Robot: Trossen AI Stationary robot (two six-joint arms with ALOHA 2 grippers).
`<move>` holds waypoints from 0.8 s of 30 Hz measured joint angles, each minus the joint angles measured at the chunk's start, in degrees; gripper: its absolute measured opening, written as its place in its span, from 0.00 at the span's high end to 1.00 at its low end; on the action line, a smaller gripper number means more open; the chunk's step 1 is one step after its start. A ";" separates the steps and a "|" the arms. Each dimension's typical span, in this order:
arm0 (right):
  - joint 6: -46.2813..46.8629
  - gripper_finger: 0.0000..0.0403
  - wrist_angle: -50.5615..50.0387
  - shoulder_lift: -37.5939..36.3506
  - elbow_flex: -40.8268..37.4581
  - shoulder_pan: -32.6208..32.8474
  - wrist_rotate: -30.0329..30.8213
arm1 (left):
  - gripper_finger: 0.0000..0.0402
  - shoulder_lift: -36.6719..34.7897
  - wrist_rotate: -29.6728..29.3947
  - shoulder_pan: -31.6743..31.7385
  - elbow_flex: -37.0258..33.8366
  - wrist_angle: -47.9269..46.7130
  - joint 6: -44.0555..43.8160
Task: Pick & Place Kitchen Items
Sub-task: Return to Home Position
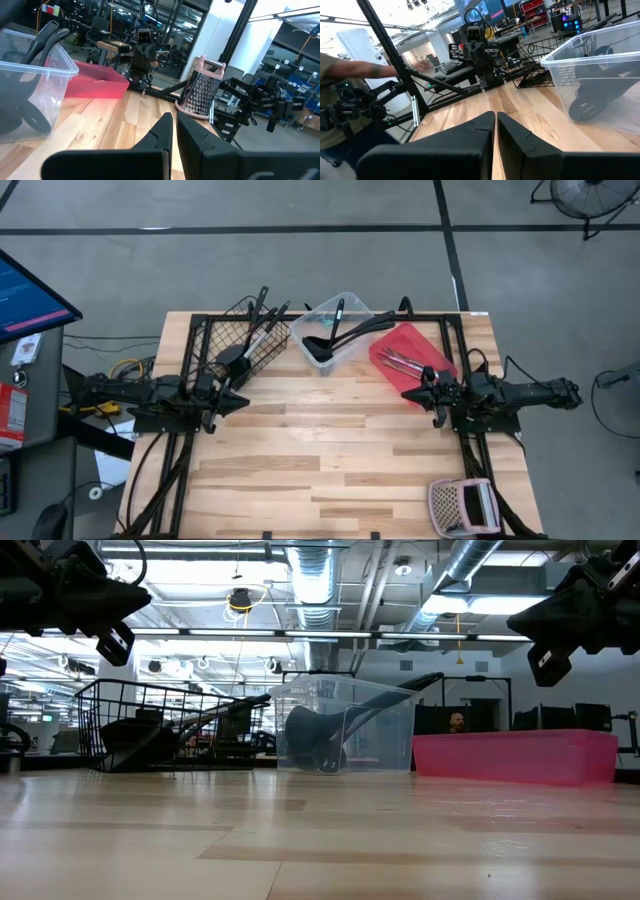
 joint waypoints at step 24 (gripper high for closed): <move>0.00 0.95 -0.02 0.02 -0.02 0.00 0.00 | 0.98 0.00 0.00 -0.01 0.00 0.44 0.00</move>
